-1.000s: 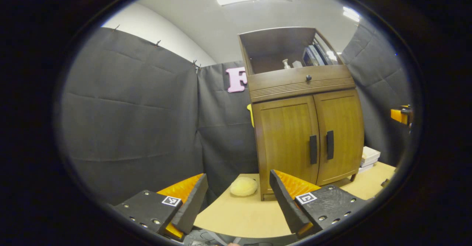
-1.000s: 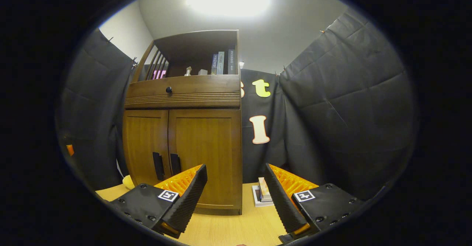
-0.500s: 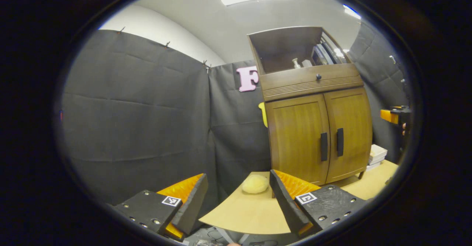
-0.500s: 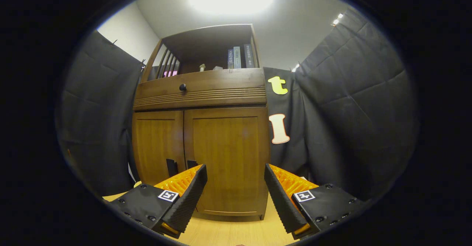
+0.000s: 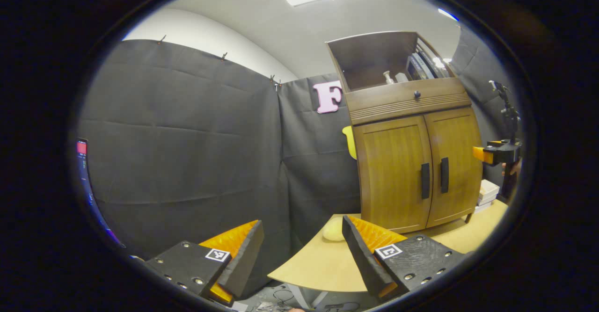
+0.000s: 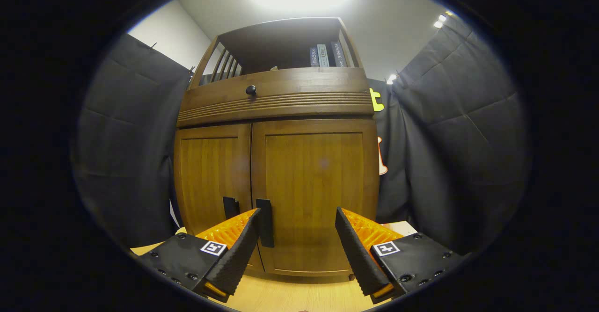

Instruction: Open the right door of the double-door shoe cabinet with the right hand, and open the left door with the left hand.

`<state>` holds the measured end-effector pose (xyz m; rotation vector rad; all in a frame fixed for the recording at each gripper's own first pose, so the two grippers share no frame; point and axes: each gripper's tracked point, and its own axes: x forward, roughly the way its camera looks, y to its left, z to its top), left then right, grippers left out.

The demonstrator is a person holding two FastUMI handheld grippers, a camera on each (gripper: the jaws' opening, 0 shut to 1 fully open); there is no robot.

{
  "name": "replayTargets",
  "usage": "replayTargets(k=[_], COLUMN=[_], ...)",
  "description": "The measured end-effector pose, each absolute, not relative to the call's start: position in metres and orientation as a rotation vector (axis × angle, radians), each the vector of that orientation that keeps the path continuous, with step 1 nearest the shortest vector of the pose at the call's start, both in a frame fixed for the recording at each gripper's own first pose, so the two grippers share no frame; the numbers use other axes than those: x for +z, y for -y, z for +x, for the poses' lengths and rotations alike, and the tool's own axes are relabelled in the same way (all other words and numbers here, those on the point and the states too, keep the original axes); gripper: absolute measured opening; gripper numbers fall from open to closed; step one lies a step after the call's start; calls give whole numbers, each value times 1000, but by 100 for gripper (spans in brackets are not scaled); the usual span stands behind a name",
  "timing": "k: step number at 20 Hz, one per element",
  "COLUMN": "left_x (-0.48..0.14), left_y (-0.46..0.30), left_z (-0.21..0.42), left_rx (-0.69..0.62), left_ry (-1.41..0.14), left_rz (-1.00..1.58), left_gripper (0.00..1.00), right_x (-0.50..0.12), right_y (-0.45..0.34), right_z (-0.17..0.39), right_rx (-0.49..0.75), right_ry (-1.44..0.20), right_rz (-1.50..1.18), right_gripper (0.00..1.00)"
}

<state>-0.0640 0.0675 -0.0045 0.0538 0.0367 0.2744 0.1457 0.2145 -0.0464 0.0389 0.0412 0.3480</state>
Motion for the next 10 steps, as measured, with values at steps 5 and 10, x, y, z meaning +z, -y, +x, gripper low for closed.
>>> replayTargets(k=[5,10], left_x=[-6,-7], left_y=[-70,-74], left_z=[-68,-69], left_rx=[311,358], left_ry=[-49,-46], left_rz=[51,66], left_gripper=[100,100], right_x=[-62,-74], right_y=[-241,-268], right_z=[165,191], right_rx=[379,393], right_ry=[-58,-71], right_rz=[37,28], right_gripper=[98,98])
